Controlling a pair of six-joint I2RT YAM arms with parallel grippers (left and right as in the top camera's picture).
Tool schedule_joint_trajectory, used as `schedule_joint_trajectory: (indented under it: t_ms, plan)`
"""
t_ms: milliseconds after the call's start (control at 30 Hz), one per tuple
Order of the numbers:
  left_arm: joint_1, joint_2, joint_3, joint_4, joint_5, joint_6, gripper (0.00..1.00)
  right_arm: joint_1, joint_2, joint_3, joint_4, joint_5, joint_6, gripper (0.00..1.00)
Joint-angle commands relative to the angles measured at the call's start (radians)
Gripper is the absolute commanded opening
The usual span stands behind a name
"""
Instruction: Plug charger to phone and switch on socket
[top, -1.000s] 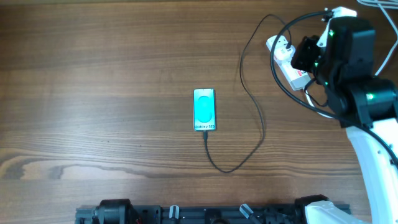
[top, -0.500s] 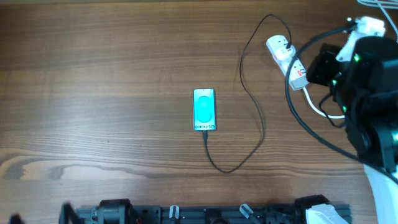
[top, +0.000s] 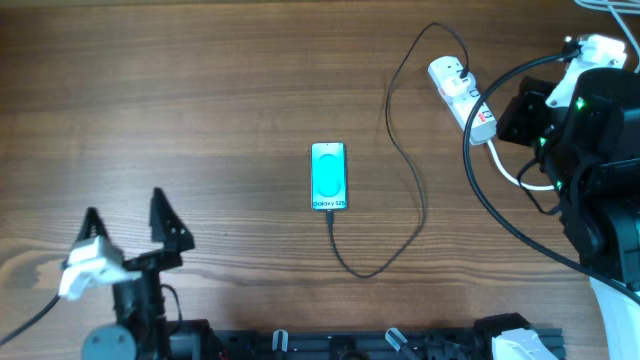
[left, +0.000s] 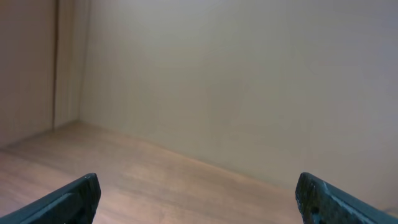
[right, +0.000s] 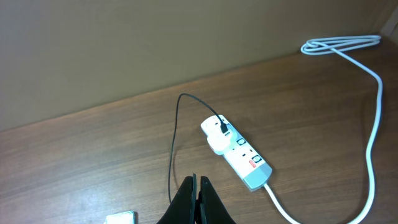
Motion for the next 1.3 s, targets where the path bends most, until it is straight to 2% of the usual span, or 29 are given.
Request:
schedule_joint_trajectory:
  t_ms: [0,233,733,1133,1167,1200,1233,1267]
  plan:
    - [0.006,-0.007,-0.105,0.065,0.024,-0.002,1.00,0.001,-0.016,0.000,-0.016,0.021,-0.014,0.04]
    - [0.006,-0.007,-0.245,0.182,0.032,-0.002,1.00,0.001,-0.044,0.000,-0.056,0.021,-0.015,0.04]
    - [0.006,-0.006,-0.391,0.219,0.042,-0.007,1.00,0.001,-0.237,0.000,-0.063,0.021,-0.012,0.04]
    - [0.006,-0.005,-0.404,0.180,-0.010,-0.006,1.00,0.001,-0.252,0.000,-0.090,0.021,-0.013,0.05]
    - [0.006,-0.005,-0.404,0.180,-0.010,-0.006,1.00,0.001,-0.252,0.000,-0.090,0.021,-0.014,0.07]
    - [0.006,-0.005,-0.404,0.180,-0.010,-0.006,1.00,0.001,-0.252,0.000,-0.093,0.021,-0.013,0.14]
    - [0.006,-0.005,-0.404,0.180,-0.010,-0.006,1.00,0.001,-0.252,0.000,-0.098,0.021,-0.013,0.25]
    - [0.006,-0.005,-0.404,0.180,-0.010,-0.006,1.00,0.001,-0.252,0.000,-0.107,0.021,-0.013,0.53]
